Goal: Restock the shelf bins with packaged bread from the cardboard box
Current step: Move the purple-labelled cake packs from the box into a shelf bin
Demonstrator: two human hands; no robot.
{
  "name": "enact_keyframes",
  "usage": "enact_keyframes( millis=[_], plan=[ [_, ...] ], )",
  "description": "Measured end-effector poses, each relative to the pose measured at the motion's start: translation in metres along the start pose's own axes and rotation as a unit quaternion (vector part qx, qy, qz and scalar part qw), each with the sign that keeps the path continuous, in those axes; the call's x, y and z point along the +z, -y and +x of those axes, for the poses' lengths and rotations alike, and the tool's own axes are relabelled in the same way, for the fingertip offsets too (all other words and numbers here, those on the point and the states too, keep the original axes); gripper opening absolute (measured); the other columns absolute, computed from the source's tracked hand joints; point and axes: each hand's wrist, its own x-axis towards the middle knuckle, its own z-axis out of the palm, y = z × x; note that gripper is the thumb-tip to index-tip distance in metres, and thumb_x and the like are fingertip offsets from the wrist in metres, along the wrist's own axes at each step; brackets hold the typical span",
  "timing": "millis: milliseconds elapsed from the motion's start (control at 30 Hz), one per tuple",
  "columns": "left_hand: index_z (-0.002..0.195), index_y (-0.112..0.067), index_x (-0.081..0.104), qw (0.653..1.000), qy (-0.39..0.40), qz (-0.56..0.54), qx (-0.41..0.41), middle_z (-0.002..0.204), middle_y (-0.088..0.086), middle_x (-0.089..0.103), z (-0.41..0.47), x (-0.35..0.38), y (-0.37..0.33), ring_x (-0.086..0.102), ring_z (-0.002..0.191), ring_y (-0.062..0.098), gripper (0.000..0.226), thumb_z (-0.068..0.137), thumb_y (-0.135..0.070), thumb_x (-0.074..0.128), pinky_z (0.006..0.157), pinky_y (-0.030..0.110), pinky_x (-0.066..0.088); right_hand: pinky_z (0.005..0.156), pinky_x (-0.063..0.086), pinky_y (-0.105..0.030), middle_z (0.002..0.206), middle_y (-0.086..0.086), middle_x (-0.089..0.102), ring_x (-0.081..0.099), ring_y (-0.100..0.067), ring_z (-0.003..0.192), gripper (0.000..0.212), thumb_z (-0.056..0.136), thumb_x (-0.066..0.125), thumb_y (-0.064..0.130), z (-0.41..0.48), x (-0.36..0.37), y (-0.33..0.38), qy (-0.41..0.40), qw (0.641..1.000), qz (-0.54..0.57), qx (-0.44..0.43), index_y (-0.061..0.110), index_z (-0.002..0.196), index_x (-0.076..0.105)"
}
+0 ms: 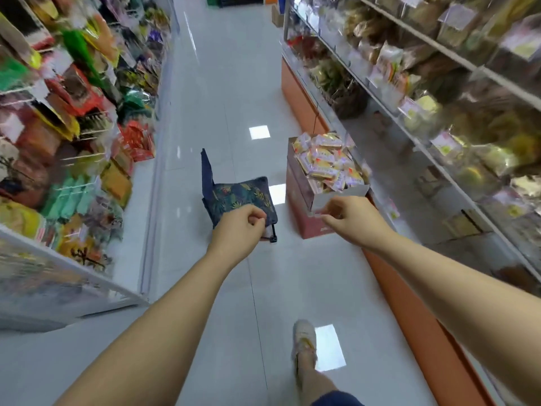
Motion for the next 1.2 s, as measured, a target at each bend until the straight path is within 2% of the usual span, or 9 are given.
enact_keyframes(
  millis=[167, 367, 533, 667, 800, 900, 1000, 1133, 1200],
  plan=[
    [0.092, -0.031, 0.065, 1.000, -0.010, -0.011, -0.016, 0.074, -0.017, 0.060, 0.100, -0.016, -0.015, 0.061, 0.075, 0.009, 0.015, 0.089, -0.024, 0.052, 0.080, 0.038, 0.054, 0.067, 0.048, -0.032, 0.084, 0.003, 0.064, 0.058, -0.017, 0.077, 0.008, 0.086, 0.060, 0.024, 0.111, -0.012, -0.003, 0.035, 0.999, -0.008, -0.013, 0.017, 0.084, 0.063],
    [0.091, -0.033, 0.063, 1.000, 0.000, -0.022, -0.011, 0.081, -0.017, 0.063, 0.208, -0.040, -0.023, 0.063, 0.076, 0.009, 0.017, 0.090, -0.023, 0.050, 0.080, 0.037, 0.054, 0.069, 0.050, -0.034, 0.080, 0.000, 0.065, 0.059, -0.020, 0.076, 0.007, 0.086, 0.060, 0.019, 0.227, -0.021, 0.002, 0.037, 0.999, 0.014, -0.002, 0.014, 0.083, 0.064],
    [0.094, -0.033, 0.062, 0.998, 0.045, -0.032, 0.017, 0.093, -0.013, 0.063, 0.322, -0.049, -0.023, 0.059, 0.082, 0.004, 0.016, 0.093, -0.022, 0.050, 0.075, 0.026, 0.050, 0.065, 0.053, -0.034, 0.082, 0.002, 0.067, 0.059, -0.015, 0.065, 0.008, 0.087, 0.061, 0.024, 0.310, -0.020, -0.006, 0.015, 0.998, 0.028, 0.050, 0.018, 0.082, 0.061],
    [0.098, -0.030, 0.064, 0.994, 0.101, -0.022, 0.039, 0.094, -0.012, 0.061, 0.403, -0.043, -0.036, 0.058, 0.079, 0.005, 0.015, 0.094, -0.023, 0.050, 0.068, 0.023, 0.048, 0.065, 0.052, -0.031, 0.080, 0.008, 0.065, 0.060, -0.013, 0.068, 0.010, 0.087, 0.059, 0.023, 0.354, -0.024, -0.020, 0.007, 0.993, 0.054, 0.106, 0.025, 0.077, 0.057],
    [0.101, -0.025, 0.064, 0.986, 0.152, -0.008, 0.062, 0.093, -0.010, 0.060, 0.466, -0.020, -0.066, 0.056, 0.082, 0.002, 0.016, 0.094, -0.022, 0.050, 0.067, 0.017, 0.044, 0.066, 0.046, -0.028, 0.073, 0.017, 0.058, 0.058, -0.008, 0.075, 0.007, 0.086, 0.060, 0.024, 0.386, -0.034, -0.049, -0.024, 0.987, 0.052, 0.149, 0.027, 0.080, 0.059],
    [0.102, -0.023, 0.064, 0.980, 0.183, 0.009, 0.072, 0.091, -0.009, 0.060, 0.502, 0.008, -0.092, 0.058, 0.081, 0.006, 0.017, 0.094, -0.022, 0.050, 0.069, 0.020, 0.046, 0.064, 0.042, -0.027, 0.072, 0.019, 0.057, 0.056, -0.007, 0.073, 0.009, 0.087, 0.061, 0.027, 0.406, -0.043, -0.080, -0.022, 0.983, 0.058, 0.176, 0.028, 0.078, 0.058],
    [0.099, -0.022, 0.065, 0.980, 0.188, 0.010, 0.067, 0.089, -0.010, 0.060, 0.530, 0.034, -0.115, 0.058, 0.081, 0.010, 0.015, 0.094, -0.021, 0.051, 0.067, 0.016, 0.044, 0.070, 0.048, -0.030, 0.073, 0.016, 0.060, 0.059, -0.009, 0.075, 0.016, 0.085, 0.061, 0.027, 0.429, -0.057, -0.110, -0.016, 0.981, 0.055, 0.187, 0.033, 0.071, 0.055],
    [0.099, -0.022, 0.065, 0.979, 0.187, 0.021, 0.072, 0.093, -0.008, 0.063, 0.564, 0.056, -0.141, 0.060, 0.083, 0.012, 0.016, 0.094, -0.020, 0.050, 0.066, 0.018, 0.044, 0.072, 0.049, -0.033, 0.081, 0.012, 0.064, 0.059, -0.012, 0.077, 0.006, 0.087, 0.060, 0.026, 0.462, -0.080, -0.138, 0.012, 0.981, 0.051, 0.188, 0.024, 0.082, 0.062],
    [0.099, -0.024, 0.066, 0.981, 0.183, 0.016, 0.066, 0.093, -0.007, 0.065, 0.578, 0.061, -0.148, 0.062, 0.084, 0.013, 0.017, 0.094, -0.021, 0.049, 0.067, 0.020, 0.047, 0.072, 0.048, -0.033, 0.083, 0.010, 0.063, 0.059, -0.014, 0.080, 0.009, 0.088, 0.060, 0.025, 0.479, -0.089, -0.145, 0.019, 0.982, 0.047, 0.179, 0.018, 0.088, 0.065]
  ],
)
